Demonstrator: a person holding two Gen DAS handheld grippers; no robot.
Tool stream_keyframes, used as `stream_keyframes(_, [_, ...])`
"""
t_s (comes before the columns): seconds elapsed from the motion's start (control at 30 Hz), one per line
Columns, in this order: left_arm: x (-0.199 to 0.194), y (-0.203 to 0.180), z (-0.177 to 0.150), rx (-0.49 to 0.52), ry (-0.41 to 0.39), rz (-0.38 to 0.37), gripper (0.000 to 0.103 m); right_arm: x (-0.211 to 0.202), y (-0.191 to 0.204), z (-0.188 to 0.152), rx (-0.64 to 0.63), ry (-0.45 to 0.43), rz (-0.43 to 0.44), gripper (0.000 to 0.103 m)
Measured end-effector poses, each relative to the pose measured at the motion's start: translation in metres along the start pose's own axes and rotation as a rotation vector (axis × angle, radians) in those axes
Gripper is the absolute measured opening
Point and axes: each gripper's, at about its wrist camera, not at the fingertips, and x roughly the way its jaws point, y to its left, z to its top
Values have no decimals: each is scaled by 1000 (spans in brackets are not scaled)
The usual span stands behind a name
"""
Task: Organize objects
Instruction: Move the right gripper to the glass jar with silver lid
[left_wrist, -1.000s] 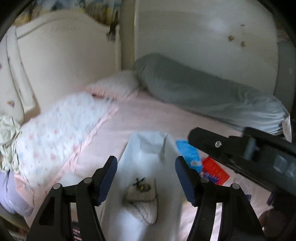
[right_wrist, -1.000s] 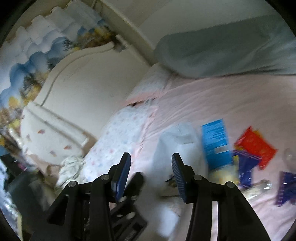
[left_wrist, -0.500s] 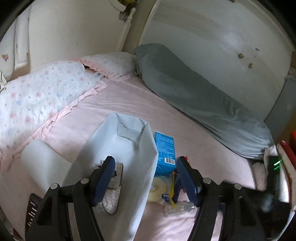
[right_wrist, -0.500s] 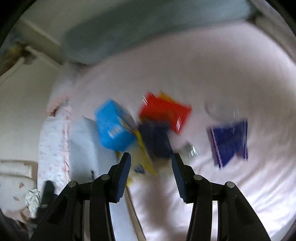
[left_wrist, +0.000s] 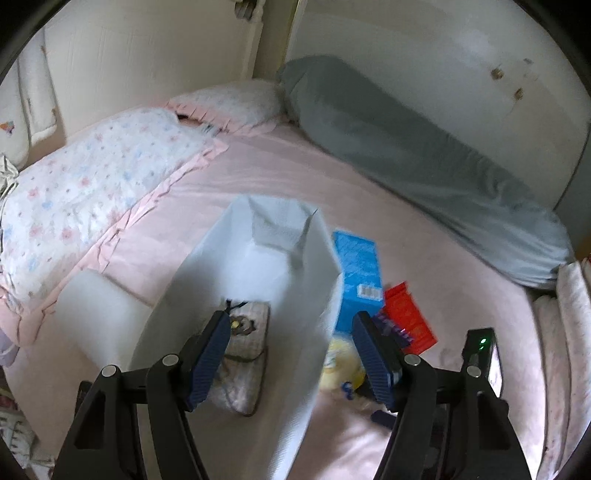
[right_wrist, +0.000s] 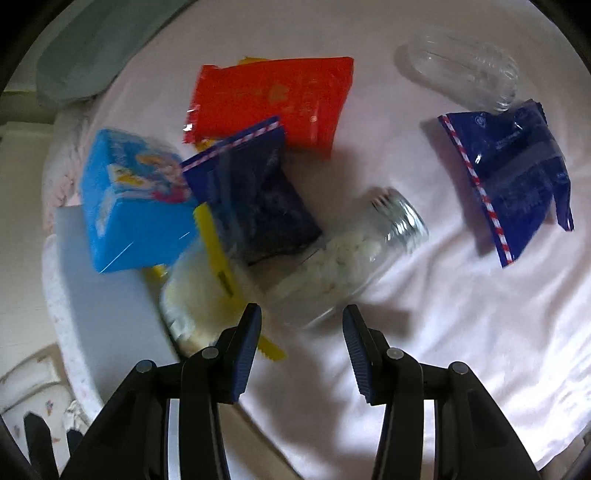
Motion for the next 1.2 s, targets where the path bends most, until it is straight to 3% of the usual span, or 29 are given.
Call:
stream_keyframes(0.2, [6, 4, -2, -10, 30, 29, 66, 8, 0, 8, 0, -25, -22, 44])
stream_keyframes(0.4, [8, 11, -4, -3, 58, 61, 66, 3, -4, 7, -31, -45, -60, 23])
stream_keyframes(0.47, [8, 14, -3, -7, 60, 65, 66, -1, -8, 6, -30, -34, -26, 9])
stream_keyframes(0.5, [7, 16, -2, -11, 57, 65, 66, -4, -11, 4, -30, -9, 33, 1])
stream_keyframes(0.57, [6, 18, -1, -24, 52, 59, 66, -14, -10, -1, -59, -3, 85, 1])
stream_keyframes(0.77, [5, 15, -2, -18, 51, 33, 66, -71, -5, -17, -155, -142, 178, 1])
stream_keyframes(0.87, [4, 12, -3, -1, 47, 38, 66, -78, -7, -18, -136, -163, 157, 5])
stream_keyframes(1.07, [8, 13, -1, -16, 62, 44, 66, -47, -36, -5, 36, -49, 82, 8])
stream_keyframes(1.2, [8, 12, -2, -10, 65, 43, 66, -55, -45, -5, 54, -71, 83, 14])
